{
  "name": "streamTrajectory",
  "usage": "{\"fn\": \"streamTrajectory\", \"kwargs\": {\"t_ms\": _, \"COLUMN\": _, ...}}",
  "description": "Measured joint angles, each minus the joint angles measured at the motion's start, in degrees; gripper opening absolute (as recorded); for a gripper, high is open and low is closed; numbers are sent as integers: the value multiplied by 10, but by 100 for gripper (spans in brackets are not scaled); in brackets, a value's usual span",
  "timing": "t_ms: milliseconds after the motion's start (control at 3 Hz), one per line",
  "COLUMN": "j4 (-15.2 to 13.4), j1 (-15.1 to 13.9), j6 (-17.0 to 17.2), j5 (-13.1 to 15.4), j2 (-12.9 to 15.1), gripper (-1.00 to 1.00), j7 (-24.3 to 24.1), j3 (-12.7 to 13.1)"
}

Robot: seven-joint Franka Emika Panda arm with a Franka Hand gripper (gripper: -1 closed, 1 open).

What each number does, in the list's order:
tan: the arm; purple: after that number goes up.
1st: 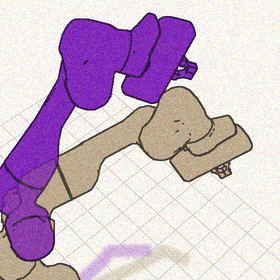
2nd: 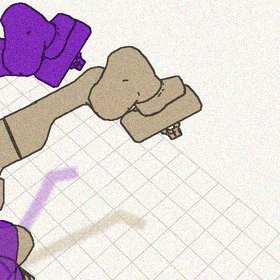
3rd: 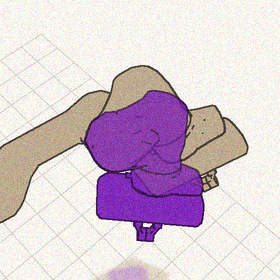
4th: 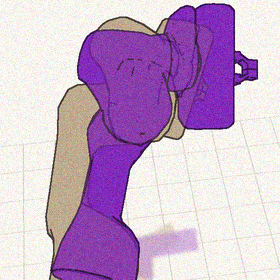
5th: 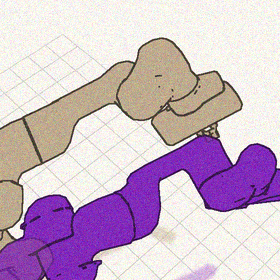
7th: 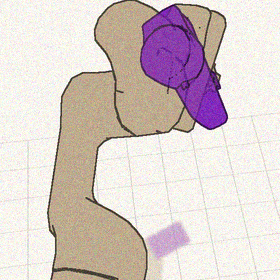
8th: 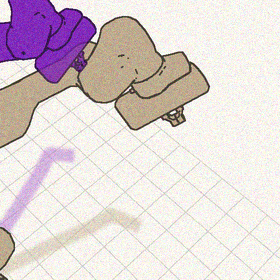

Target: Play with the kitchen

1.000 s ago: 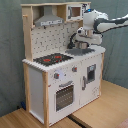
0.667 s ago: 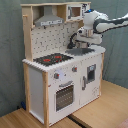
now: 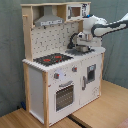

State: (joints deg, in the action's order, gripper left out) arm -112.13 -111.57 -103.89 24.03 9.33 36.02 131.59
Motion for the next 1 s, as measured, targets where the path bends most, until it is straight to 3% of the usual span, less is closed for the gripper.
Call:
{"fn": "streamTrajectory", "kwargs": {"t_ms": 667, "j4": -3, "j1": 0, "j6": -67, "j5": -40, "j2": -54, "gripper": -100, "j7": 41, "j3": -30}}
{"fn": "streamTrajectory", "kwargs": {"t_ms": 1000, "j4": -3, "j1": 0, "j6": -69, "j5": -41, "j2": -55, "gripper": 100, "j7": 41, "j3": -30}}
